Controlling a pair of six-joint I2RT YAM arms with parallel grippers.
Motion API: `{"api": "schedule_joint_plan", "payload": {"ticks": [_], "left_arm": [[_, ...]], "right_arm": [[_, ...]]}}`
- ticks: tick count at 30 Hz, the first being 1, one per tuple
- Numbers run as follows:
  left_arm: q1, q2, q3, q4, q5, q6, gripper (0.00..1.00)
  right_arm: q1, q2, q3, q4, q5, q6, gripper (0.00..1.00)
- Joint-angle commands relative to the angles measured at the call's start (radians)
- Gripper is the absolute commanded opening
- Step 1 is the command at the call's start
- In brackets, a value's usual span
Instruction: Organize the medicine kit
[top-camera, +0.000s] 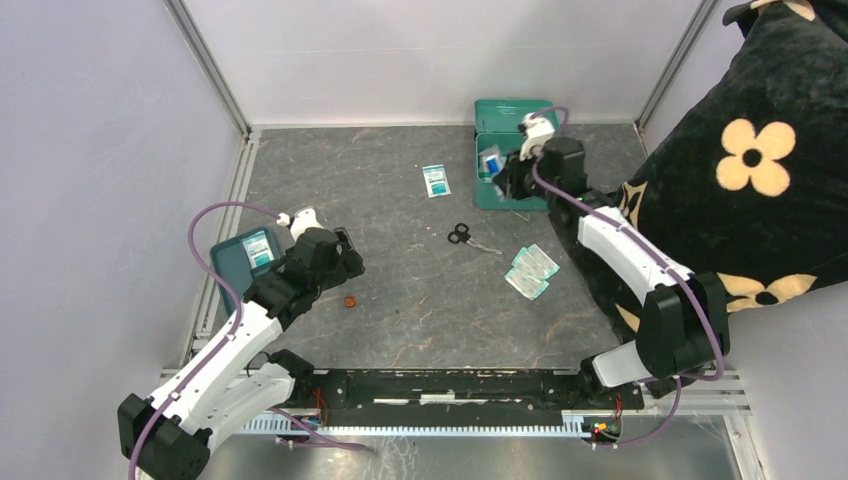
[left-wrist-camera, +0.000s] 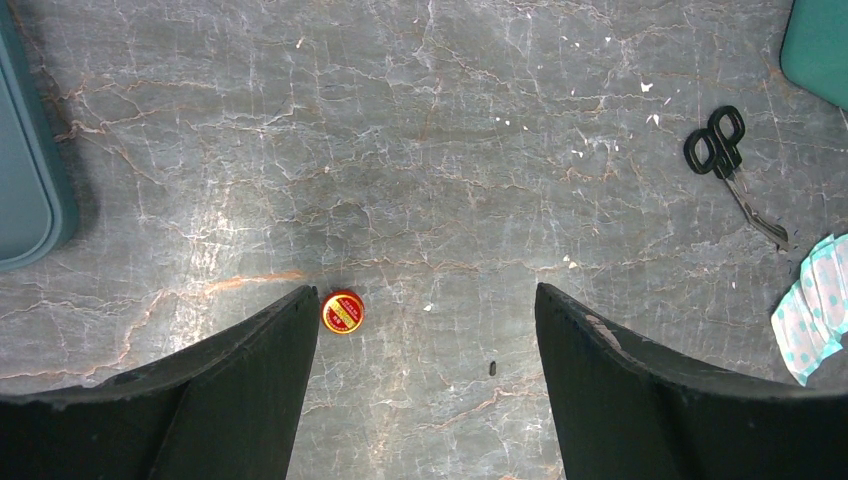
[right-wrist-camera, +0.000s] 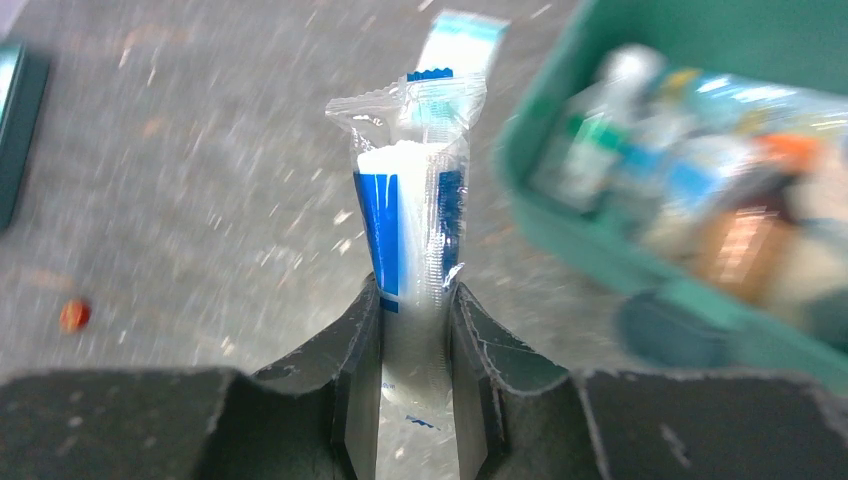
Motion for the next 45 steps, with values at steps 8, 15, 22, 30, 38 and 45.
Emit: {"api": "schedule_joint_plan", "payload": {"ticks": [8, 15, 22, 30, 38, 45], "left_arm": [[0.005, 0.024, -0.005, 0.021, -0.003, 0.031, 0.84], [0.006, 0.047, -0.023, 0.022, -0.003, 0.000, 0.84], [0.007, 0.095, -0.045, 0.015, -0.020, -0.027, 0.83], [0.005, 0.164, -0.078, -0.001, -0.051, -0.089, 0.78], [-0.024, 0.222, -0.118, 0.001, -0.041, -0.159, 0.73], [-0.086, 0.255, -0.126, -0.008, -0.071, -0.210, 0.68]], "right_arm": [[-0.189, 0.176, 0.236, -0.051, 0.199, 0.006, 0.23], [-0.212, 0.330, 0.359, -0.084, 0.145, 0.017, 0.31], [-0.219, 0.279, 0.330, -0.052, 0.148, 0.010, 0.54], [-0.220, 0.036, 0.155, -0.010, 0.186, -0.003, 0.62], [-0.219, -0.226, -0.093, 0.029, 0.148, 0.022, 0.62], [-0.220, -0.314, -0.184, 0.024, 0.120, 0.028, 0.62]]}}
